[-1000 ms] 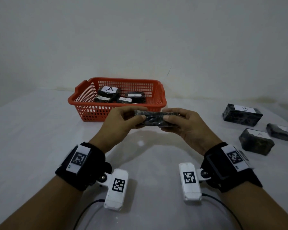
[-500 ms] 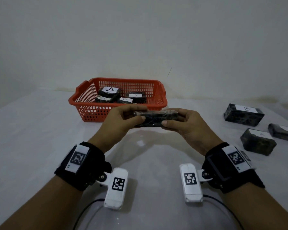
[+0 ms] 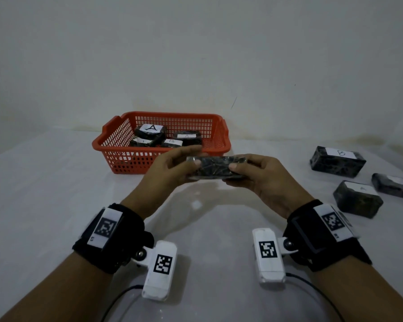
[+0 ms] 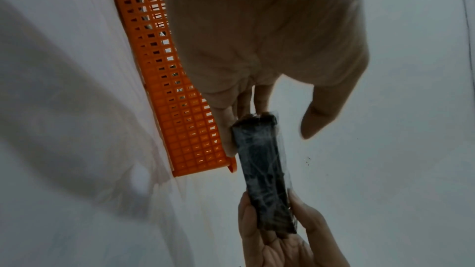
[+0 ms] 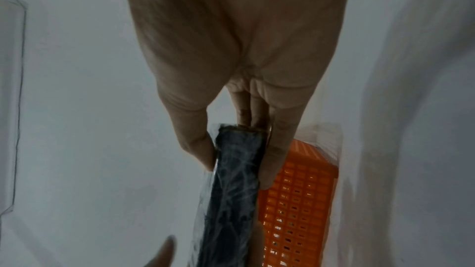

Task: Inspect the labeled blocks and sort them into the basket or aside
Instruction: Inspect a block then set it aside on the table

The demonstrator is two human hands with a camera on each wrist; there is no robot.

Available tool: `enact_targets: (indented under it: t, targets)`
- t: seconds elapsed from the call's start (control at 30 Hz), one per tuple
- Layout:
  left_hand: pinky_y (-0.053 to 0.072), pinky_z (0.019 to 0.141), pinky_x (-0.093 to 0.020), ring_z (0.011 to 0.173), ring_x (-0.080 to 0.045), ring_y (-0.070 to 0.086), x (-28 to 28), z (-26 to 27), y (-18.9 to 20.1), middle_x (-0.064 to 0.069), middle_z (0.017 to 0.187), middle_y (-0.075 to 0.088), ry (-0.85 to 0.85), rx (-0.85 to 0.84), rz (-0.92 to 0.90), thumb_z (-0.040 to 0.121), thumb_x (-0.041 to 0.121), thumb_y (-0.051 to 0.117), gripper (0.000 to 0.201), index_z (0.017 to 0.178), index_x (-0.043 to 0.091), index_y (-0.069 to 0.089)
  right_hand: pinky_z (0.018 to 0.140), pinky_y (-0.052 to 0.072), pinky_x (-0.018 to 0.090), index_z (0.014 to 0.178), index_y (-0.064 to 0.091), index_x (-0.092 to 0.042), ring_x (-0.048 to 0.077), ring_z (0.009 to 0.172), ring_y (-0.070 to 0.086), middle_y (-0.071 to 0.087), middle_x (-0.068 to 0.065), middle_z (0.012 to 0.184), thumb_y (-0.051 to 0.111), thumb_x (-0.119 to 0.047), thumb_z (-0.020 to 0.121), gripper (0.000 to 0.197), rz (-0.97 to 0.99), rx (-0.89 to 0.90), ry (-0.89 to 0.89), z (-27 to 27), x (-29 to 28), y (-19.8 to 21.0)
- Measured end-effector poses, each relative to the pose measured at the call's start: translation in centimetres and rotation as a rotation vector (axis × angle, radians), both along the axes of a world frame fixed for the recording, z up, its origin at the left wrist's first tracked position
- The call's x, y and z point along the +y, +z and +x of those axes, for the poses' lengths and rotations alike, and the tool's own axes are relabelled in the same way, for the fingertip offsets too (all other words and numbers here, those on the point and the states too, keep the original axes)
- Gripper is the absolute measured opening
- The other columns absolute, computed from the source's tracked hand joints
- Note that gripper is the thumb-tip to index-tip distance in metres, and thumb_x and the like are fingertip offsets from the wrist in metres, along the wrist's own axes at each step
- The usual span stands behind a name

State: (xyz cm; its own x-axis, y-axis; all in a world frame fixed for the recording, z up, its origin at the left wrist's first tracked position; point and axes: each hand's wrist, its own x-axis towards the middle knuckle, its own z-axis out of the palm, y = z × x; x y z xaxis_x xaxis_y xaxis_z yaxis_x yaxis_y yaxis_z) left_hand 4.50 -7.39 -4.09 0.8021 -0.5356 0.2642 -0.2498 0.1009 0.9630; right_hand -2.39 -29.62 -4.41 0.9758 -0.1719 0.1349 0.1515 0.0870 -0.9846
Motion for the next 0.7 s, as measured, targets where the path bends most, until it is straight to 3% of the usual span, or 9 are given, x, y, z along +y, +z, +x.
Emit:
enact_targets:
  t: [0.17, 0.33, 0.43, 0.53, 0.6, 0.7]
  targets:
    - [0.060, 0.088, -0.025, 0.099, -0.012, 0.075, -0.08, -0.14, 0.01, -0.001, 0.107, 0.079, 0.109, -0.135, 0.101, 0.094, 0.005, 0.065, 0.027, 0.119, 0.012, 0.072, 0.076, 0.064, 0.029, 0.117, 0.069, 0.011, 0.025, 0.089, 0.076, 0.076, 0.022, 0.103, 0.071, -0.005, 0.091, 0.031, 0.024, 0.003, 0.033, 0.16, 0.33, 0.03]
    - [0.060, 0.087, -0.026, 0.100, -0.014, 0.075, -0.36, -0.31, 0.00, -0.003, 0.108, 0.078, 0.045, -0.058, 0.111, 0.095, 0.011, 0.064, 0.025, 0.119, 0.014, 0.071, 0.074, 0.063, 0.027, 0.110, 0.073, 0.006, 0.024, 0.087, 0.077, 0.078, 0.017, 0.096, 0.078, -0.011, 0.082, 0.033, -0.016, -0.044, -0.008, 0.18, 0.35, 0.03]
    - [0.060, 0.088, -0.029, 0.098, -0.013, 0.075, -0.12, -0.05, 0.09, -0.002, 0.105, 0.079, 0.106, -0.088, 0.129, 0.094, 0.009, 0.066, 0.024, 0.116, 0.015, 0.074, 0.076, 0.063, 0.027, 0.114, 0.071, 0.004, 0.026, 0.090, 0.077, 0.078, 0.017, 0.099, 0.080, -0.012, 0.071, 0.047, 0.025, -0.040, 0.025, 0.25, 0.37, 0.04]
    - [0.059, 0.092, -0.032, 0.104, -0.017, 0.074, 0.05, 0.06, 0.15, -0.004, 0.111, 0.077, 0.087, -0.066, 0.072, 0.094, 0.005, 0.065, 0.028, 0.121, 0.011, 0.072, 0.079, 0.061, 0.027, 0.112, 0.072, 0.001, 0.026, 0.094, 0.077, 0.079, 0.015, 0.100, 0.080, -0.007, 0.074, 0.040, 0.013, -0.089, 0.016, 0.27, 0.31, 0.01]
    - [0.059, 0.089, -0.029, 0.104, -0.017, 0.074, 0.18, 0.07, 0.19, -0.005, 0.113, 0.077, 0.048, -0.062, 0.072, 0.092, 0.004, 0.067, 0.031, 0.123, 0.010, 0.070, 0.082, 0.059, 0.027, 0.113, 0.073, -0.001, 0.025, 0.096, 0.076, 0.079, 0.014, 0.102, 0.079, -0.003, 0.079, 0.034, -0.029, -0.139, -0.035, 0.23, 0.11, 0.03]
    - [0.060, 0.083, -0.026, 0.099, -0.013, 0.075, 0.40, 0.10, 0.44, -0.001, 0.110, 0.078, 0.032, -0.113, 0.136, 0.088, 0.001, 0.072, 0.032, 0.118, 0.012, 0.071, 0.088, 0.057, 0.030, 0.114, 0.074, -0.004, 0.023, 0.100, 0.076, 0.080, 0.011, 0.104, 0.083, -0.012, 0.074, 0.042, -0.063, -0.190, -0.043, 0.10, 0.03, 0.23]
